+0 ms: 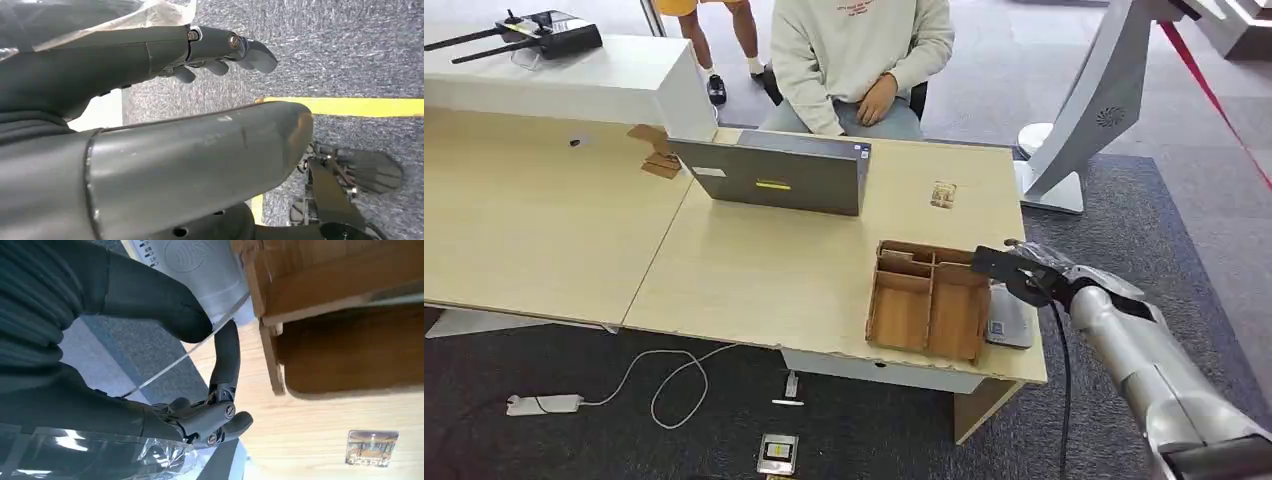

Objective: Pass the card to the sensor for recognition and then transmit it.

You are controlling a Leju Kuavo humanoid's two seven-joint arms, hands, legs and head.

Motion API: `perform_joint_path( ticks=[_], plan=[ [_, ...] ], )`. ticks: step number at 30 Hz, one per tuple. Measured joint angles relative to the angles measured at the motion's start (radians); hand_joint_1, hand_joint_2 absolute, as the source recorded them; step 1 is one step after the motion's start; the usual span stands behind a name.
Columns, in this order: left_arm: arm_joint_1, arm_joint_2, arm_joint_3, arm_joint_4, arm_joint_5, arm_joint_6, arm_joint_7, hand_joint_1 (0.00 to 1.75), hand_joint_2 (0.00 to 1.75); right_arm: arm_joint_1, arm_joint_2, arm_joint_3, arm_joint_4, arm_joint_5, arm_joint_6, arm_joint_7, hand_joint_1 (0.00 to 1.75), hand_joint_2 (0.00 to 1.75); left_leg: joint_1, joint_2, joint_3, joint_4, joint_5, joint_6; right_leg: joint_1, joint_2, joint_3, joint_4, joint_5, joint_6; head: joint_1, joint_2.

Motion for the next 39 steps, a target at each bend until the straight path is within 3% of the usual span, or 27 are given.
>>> perform_joint_path(
  ticks=[12,39],
  plan=[
    [-0.009,-0.014,0.001,-0.004,0.015,0.024,0.005,0.00,0.00,0.014,0.023,0.055,0.059,0.018,-0.043,0.002,1.75,1.75,0.000,0.000,0.000,0.000,0.000,0.000,0.000,0.000,0.000,0.000,0.000,0.000,0.000,0.000],
    [-0.013,-0.015,-0.001,-0.004,0.027,0.029,0.002,0.00,0.00,0.031,0.018,0.071,0.107,0.012,-0.089,0.002,1.75,1.75,0.000,0.000,0.002,0.000,0.000,0.000,0.000,0.000,0.001,0.000,0.000,0.000,0.000,0.000]
  ],
)
